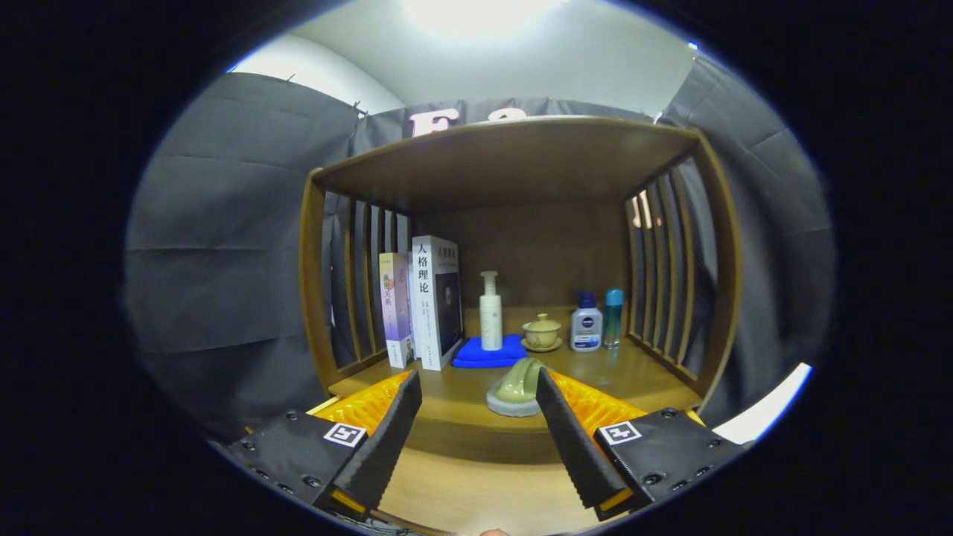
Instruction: Pull open the drawer, take out the items inside it, and place them on the countertop above the cabinet.
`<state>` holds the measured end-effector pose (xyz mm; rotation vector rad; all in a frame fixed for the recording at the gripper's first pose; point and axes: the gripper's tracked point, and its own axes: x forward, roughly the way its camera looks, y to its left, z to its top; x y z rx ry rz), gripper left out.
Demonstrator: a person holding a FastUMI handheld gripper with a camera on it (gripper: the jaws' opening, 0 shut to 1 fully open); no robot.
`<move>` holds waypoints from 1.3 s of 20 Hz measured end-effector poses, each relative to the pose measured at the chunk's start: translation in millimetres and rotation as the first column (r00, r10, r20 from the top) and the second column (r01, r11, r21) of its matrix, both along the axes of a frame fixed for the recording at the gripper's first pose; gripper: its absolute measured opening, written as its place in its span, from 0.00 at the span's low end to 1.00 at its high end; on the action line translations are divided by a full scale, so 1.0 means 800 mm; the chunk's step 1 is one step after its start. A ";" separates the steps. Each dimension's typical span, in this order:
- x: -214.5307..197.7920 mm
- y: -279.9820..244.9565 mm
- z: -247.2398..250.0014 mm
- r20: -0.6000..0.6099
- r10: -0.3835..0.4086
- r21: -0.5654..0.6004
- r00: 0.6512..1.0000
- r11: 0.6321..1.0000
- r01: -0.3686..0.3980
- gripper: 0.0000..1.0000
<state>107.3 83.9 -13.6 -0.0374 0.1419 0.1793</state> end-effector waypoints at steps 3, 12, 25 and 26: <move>-0.039 -0.014 -0.016 0.030 -0.035 -0.014 0.999 0.999 0.035 0.98; -0.111 -0.005 -0.052 0.094 -0.043 -0.083 0.995 0.995 0.051 0.99; -0.164 -0.023 -0.142 0.025 -0.100 -0.092 0.995 0.991 0.102 1.00; -0.169 -0.024 -0.147 0.013 -0.104 -0.088 0.995 0.991 0.104 1.00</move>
